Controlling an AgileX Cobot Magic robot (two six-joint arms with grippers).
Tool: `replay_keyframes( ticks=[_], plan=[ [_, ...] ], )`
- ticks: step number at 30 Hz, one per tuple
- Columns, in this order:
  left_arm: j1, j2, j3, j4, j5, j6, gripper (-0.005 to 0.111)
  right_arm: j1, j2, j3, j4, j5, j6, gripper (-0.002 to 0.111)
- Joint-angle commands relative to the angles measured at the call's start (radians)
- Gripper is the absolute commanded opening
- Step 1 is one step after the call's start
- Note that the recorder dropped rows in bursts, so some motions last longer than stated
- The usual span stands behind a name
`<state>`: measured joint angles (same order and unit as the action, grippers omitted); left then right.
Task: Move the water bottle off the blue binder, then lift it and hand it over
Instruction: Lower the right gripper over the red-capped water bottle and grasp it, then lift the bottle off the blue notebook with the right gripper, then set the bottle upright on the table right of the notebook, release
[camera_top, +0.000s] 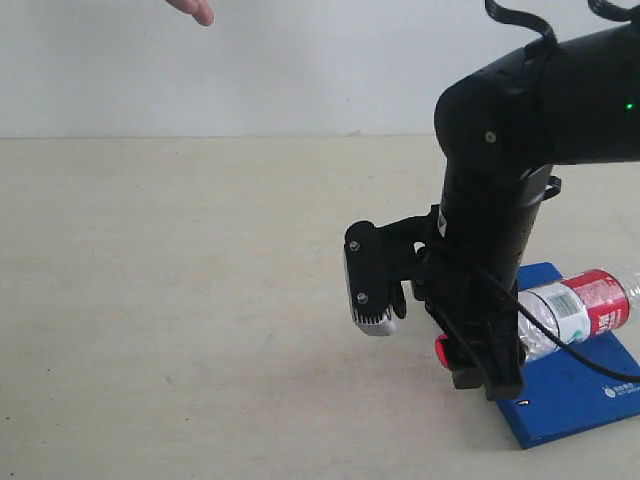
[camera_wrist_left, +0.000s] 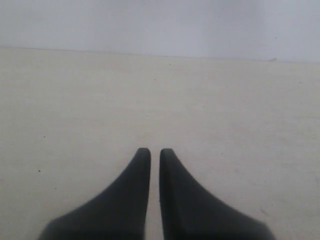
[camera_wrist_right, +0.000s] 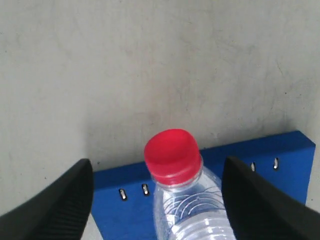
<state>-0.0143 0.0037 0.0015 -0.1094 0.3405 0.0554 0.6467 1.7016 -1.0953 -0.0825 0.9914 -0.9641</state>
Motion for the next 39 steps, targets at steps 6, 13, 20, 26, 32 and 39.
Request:
replay_keyframes(
  ticks=[6,13,20,26,32,39],
  plan=[
    [-0.008,-0.004,-0.002,0.001,-0.003,0.006,0.007,-0.081,0.034,0.047,-0.023,-0.051,0.012,0.064],
    [-0.008,-0.004,-0.002,0.001,-0.003,0.006,0.007,-0.088,0.039,0.060,-0.006,-0.139,0.016,0.063],
    [-0.008,-0.004,-0.002,0.001,-0.003,0.006,0.007,-0.088,0.062,0.060,-0.023,-0.203,0.054,0.012],
    [-0.008,-0.004,-0.002,0.001,-0.003,0.006,0.007,-0.117,-0.080,0.006,-0.414,-0.303,0.408,0.000],
    [-0.008,-0.004,-0.002,0.001,-0.003,0.006,0.007,-0.497,-0.173,0.006,-0.593,-0.688,1.083,0.000],
    [-0.008,-0.004,-0.002,0.001,-0.003,0.006,0.007,-0.708,-0.194,0.006,-0.551,-0.766,1.286,0.000]
  ],
)
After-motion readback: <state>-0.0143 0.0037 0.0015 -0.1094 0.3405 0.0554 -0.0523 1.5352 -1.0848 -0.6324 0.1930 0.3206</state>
